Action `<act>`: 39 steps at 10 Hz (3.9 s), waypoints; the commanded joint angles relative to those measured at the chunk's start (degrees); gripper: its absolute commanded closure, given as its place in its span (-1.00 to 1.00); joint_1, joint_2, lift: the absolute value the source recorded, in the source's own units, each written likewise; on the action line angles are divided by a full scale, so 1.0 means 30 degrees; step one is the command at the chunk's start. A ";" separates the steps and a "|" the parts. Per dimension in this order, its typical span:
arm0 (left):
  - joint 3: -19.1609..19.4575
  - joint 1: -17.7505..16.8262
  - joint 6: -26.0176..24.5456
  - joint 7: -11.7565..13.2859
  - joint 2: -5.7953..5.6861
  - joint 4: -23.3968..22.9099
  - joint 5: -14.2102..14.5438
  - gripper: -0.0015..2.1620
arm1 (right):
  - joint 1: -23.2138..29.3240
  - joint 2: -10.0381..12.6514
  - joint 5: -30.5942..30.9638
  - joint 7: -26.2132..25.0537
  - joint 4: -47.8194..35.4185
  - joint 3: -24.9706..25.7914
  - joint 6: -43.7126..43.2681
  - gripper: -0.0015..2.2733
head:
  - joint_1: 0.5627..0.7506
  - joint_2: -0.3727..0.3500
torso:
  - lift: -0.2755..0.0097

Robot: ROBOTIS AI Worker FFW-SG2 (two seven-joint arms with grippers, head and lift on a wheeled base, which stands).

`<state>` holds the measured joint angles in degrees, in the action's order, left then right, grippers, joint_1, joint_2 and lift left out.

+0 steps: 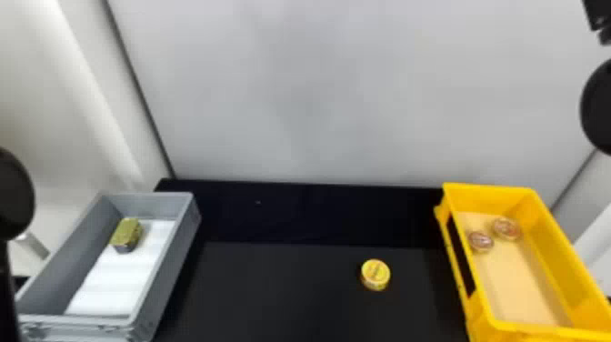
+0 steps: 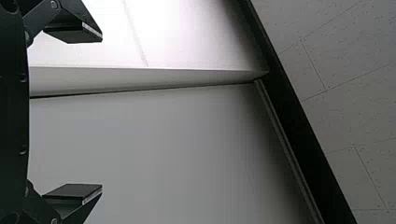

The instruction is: Pick up the round yellow can and place it in the yellow rectangular box

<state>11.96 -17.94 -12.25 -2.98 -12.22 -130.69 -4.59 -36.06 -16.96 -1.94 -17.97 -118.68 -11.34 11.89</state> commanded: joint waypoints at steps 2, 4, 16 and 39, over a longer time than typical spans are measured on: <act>0.0029 0.0002 -0.0021 0.0026 -0.0001 -0.0029 0.0005 -0.87 | 0.0008 -0.0029 0.0001 -0.0017 -0.0021 -0.0001 0.0023 -0.94 | 0.07 0.18 | 0.91; 0.0029 0.0002 -0.0021 0.0026 -0.0030 -0.0058 0.0005 -0.87 | 0.0067 0.0000 -0.0028 -0.0047 0.0008 -0.0118 0.0023 -0.94 | 0.07 0.18 | 0.91; 0.0000 0.0090 -0.0109 0.0026 -0.0030 -0.0058 0.0093 -0.87 | -0.1428 0.1055 -0.6357 0.5403 0.4022 0.1494 1.8021 -0.92 | 0.07 0.18 | 0.91; -0.0147 0.0119 0.0243 -0.0003 0.0439 0.0118 0.0210 -0.87 | 0.2498 0.3135 0.4339 1.8622 1.7850 -0.0147 1.3917 -0.87 | 0.07 0.18 | 0.91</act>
<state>11.54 -17.59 -11.61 -2.99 -10.94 -130.34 -3.99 -28.78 -7.91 11.11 37.85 -67.18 -11.43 55.15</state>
